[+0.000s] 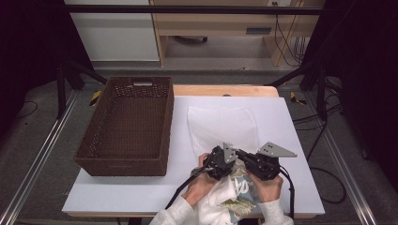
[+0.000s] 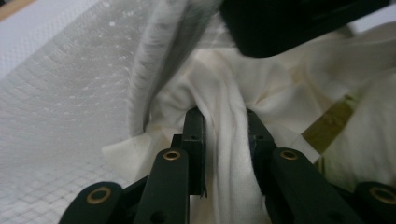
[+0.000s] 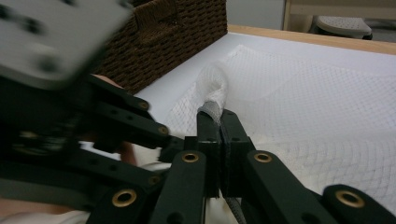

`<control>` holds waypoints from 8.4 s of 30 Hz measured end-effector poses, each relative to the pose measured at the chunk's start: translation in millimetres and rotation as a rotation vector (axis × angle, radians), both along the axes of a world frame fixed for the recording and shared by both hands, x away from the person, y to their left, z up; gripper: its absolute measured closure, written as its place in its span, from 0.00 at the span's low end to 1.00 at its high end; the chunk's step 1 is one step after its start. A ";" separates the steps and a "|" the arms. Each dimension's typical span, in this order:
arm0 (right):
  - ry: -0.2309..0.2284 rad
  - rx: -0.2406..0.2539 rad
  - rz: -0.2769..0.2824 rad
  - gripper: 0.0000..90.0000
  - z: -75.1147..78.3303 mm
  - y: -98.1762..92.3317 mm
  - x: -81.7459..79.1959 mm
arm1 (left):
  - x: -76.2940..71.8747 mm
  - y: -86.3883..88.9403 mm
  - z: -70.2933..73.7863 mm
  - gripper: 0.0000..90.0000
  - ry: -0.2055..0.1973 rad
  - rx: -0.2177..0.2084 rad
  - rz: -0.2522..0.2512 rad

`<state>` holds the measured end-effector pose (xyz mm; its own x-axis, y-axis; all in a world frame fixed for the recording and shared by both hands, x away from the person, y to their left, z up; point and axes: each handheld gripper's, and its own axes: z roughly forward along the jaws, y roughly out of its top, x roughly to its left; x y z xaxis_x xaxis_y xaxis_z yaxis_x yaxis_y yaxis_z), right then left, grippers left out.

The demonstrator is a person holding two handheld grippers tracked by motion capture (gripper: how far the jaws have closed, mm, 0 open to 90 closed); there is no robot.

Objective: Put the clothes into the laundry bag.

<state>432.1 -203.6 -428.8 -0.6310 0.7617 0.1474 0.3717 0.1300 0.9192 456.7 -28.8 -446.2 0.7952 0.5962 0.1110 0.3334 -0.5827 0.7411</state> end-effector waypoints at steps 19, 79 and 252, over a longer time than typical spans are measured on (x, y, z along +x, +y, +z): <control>-0.001 -0.040 0.000 0.99 1.2 1.4 -2.7 | -23.6 71.0 -9.5 0.40 0.125 -0.163 -0.014; -0.035 -0.003 -0.004 0.99 4.1 1.1 -6.7 | -22.2 17.7 16.4 0.87 0.030 -0.164 -0.085; -0.015 0.032 0.016 0.99 3.9 -8.3 -8.9 | 3.5 -0.5 -6.4 0.92 0.019 -0.150 -0.016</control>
<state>423.2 -211.9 -424.9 -0.6457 0.7463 0.1617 0.3558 0.1067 0.9284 460.1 -29.4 -452.6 0.8060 0.5918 0.0066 0.3395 -0.4715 0.8139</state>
